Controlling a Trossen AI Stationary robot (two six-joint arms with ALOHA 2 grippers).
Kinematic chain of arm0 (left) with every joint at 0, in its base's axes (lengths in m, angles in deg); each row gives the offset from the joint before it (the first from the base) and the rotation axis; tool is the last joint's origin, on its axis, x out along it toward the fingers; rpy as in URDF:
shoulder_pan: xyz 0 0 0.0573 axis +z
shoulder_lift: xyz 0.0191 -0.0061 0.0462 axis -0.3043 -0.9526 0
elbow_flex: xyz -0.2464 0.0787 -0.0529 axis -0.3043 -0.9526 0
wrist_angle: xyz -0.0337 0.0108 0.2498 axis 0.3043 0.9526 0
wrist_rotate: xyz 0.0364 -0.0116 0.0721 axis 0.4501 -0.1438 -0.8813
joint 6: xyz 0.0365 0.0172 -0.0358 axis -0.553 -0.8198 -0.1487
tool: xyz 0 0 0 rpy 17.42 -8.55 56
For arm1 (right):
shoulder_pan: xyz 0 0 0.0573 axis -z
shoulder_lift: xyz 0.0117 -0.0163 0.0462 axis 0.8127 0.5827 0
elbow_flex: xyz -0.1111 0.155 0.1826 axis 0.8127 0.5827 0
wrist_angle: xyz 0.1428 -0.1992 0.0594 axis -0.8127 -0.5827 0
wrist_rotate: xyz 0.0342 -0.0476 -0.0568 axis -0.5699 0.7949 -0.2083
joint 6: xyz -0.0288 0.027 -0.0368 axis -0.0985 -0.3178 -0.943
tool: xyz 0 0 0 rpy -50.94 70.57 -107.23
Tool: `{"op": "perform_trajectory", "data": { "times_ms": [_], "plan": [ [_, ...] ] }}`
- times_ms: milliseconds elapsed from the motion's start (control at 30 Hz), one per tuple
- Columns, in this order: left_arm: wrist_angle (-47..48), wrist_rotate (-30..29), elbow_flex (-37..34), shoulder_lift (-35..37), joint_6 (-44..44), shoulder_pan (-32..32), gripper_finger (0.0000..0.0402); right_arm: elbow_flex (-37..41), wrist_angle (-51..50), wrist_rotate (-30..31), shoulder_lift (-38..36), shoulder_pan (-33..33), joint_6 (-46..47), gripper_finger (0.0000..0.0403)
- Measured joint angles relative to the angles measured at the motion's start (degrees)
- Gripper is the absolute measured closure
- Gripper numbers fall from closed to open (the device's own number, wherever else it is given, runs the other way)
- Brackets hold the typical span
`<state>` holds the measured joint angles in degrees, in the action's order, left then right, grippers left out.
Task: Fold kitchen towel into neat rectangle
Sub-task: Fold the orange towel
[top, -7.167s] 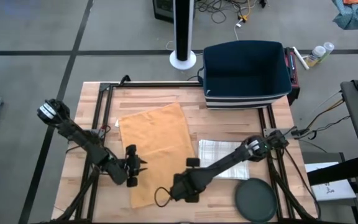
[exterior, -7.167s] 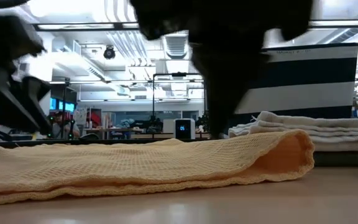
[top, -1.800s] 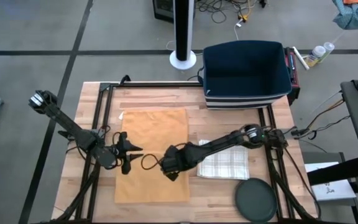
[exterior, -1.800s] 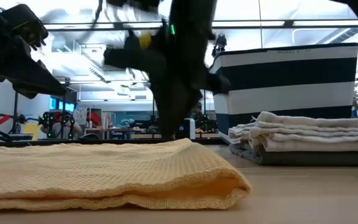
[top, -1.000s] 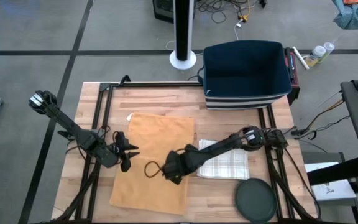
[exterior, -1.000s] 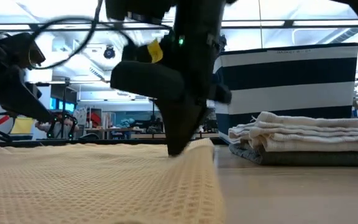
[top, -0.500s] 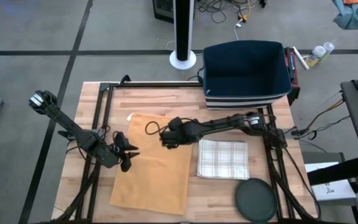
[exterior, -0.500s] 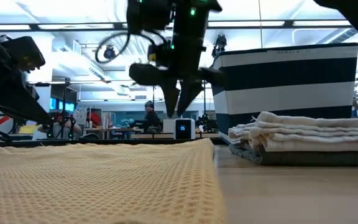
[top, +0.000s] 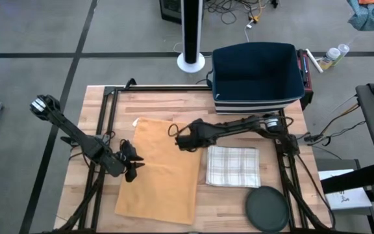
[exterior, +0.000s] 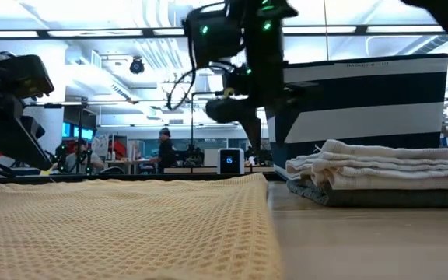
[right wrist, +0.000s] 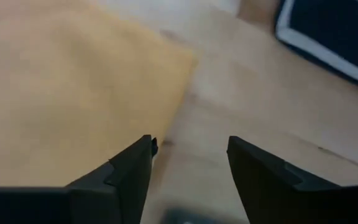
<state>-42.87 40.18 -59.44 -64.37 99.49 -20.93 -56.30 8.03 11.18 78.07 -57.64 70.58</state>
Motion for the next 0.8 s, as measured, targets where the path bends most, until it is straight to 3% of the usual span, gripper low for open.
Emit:
{"op": "perform_trajectory", "data": {
  "times_ms": [200, 300, 400, 500, 600, 733, 800],
  "plan": [
    [-1.4, 0.0, -0.6, -4.9, 4.6, -3.3, 0.0287, 19.0, 13.4, 0.2, -12.8, -3.9, 2.1, 0.0237],
    [-3.9, -2.5, -0.7, -7.3, 6.1, -5.1, 0.0287, 30.2, 29.6, 3.1, -20.0, -5.6, 0.0, 0.0267],
    [-9.2, -4.0, -0.7, -9.4, 5.1, -6.2, 0.0287, 39.4, 50.4, 8.4, -23.6, -6.9, -11.4, 0.0304],
    [-16.0, -3.9, -0.7, -11.3, -0.3, -6.3, 0.0287, 47.1, 71.0, 10.1, -23.2, -6.8, -26.4, 0.0345],
    [-23.8, -4.0, -0.7, -13.4, -7.6, -6.3, 0.0287, 51.9, 86.3, 11.2, -20.0, -5.3, -35.8, 0.0386],
    [-31.8, -4.6, -0.6, -15.9, -16.3, -6.3, 0.0287, 55.2, 89.9, 18.7, -17.6, -2.5, -36.6, 0.0397],
    [-33.0, -5.7, -0.3, -16.8, -18.6, -6.3, 0.0287, 56.3, 89.8, 18.5, -16.9, -0.6, -37.3, 0.0398]
  ]
}}
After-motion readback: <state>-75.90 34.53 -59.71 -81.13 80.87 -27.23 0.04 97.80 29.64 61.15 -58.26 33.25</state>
